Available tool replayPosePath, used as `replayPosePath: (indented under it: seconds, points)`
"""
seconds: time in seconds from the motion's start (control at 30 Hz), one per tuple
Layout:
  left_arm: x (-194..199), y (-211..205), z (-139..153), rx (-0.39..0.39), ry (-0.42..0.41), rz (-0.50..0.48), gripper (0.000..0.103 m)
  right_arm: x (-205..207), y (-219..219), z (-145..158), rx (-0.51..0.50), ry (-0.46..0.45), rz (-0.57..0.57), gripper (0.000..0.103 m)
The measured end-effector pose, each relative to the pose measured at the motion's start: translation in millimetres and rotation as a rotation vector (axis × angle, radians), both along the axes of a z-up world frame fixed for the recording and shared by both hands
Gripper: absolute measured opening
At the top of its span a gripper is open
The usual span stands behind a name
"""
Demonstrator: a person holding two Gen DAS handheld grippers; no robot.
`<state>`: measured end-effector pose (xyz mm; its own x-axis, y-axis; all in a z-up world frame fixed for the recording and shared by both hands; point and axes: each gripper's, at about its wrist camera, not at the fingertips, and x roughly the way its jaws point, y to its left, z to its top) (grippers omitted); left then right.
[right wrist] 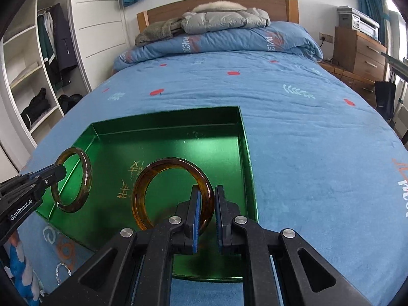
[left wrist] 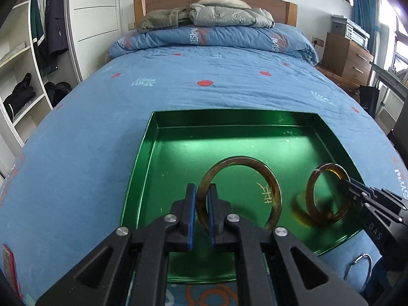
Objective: Organize jewelry
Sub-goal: 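Carry both bangles over the green tray and lower them inside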
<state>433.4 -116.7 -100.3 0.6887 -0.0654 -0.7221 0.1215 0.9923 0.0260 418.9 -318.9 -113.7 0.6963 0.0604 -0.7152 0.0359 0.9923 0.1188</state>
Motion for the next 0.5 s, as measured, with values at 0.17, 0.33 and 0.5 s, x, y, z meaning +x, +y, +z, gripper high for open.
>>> replayPosePath:
  seconds: [0.17, 0.33, 0.5]
  points:
    - [12.0, -3.8, -20.3, 0.01, 0.075, -0.005, 0.008, 5.2, 2.7, -8.0, -0.016, 0.049, -0.002, 0.01]
    - [15.9, -4.6, -25.2, 0.006, 0.107, -0.008, 0.008, 10.6, 8.2, -10.3, -0.068, 0.093, -0.001, 0.01]
    - [15.3, -4.0, -24.4, 0.009, 0.104, -0.023, 0.009, 10.5, 12.5, -7.9, -0.068, 0.095, 0.012, 0.022]
